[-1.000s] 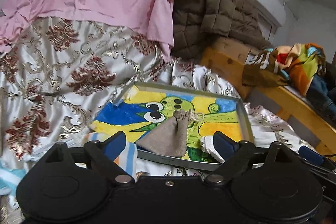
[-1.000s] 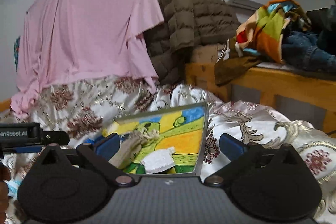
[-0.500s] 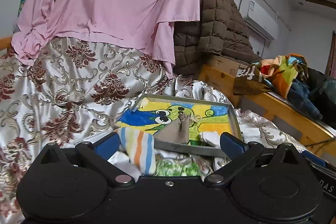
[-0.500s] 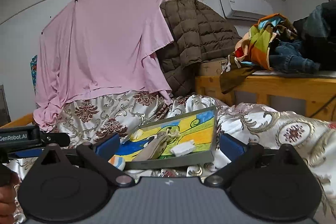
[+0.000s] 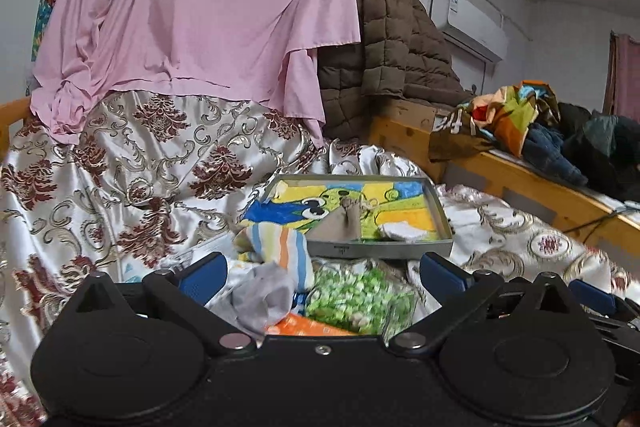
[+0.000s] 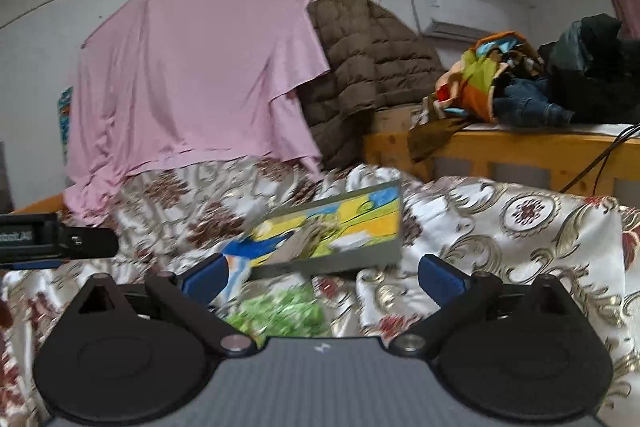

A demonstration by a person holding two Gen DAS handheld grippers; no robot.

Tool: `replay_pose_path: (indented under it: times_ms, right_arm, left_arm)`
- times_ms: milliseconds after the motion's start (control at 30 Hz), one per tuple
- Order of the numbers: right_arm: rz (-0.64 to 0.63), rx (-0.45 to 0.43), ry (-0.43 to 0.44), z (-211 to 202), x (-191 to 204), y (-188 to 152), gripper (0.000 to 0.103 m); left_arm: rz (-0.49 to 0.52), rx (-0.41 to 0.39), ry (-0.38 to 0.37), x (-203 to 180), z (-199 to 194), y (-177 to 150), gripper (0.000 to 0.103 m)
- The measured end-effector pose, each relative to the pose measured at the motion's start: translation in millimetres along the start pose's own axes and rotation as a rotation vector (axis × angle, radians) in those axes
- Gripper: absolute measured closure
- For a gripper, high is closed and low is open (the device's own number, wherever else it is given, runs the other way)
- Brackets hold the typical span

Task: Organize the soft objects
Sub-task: 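Withdraw both tools from the tray back toward the pile, then grasp the orange silicone piece with the right tool while the left tool approaches the white cloth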

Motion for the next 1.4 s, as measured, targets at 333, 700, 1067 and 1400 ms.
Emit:
replay_pose_path:
  times_ms: [333, 700, 1067, 1400]
  right_arm:
    - [-0.024, 0.086, 0.048, -37, 27, -17, 0.0]
    - [-0.15, 0.218, -0.016, -50, 39, -46, 0.0]
    - [-0.222, 0.322, 0.059, -50, 56, -70, 0.0]
    - [-0.254, 0.377, 0.11, -45, 65, -80, 0.0]
  left_arm:
    - [-0.012, 0.019, 0.018, 16, -31, -12, 0.001]
    - [0.068, 0.072, 0.062, 38, -38, -47, 0.001]
    - [0.078, 0.141, 0.082, 55, -39, -71, 0.001]
    - [0.133, 0.186, 0.041, 49, -37, -87, 0.001]
Point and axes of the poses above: each gripper's, at about its wrist camera, not at the fingertips, and z roughly the way its jaws point, x to its left, y to its top, the point moved 8 cm from there along z, roughly the way its jaws point, and after that the axes turned 14 degrees about -x, right-handed, at the moved point
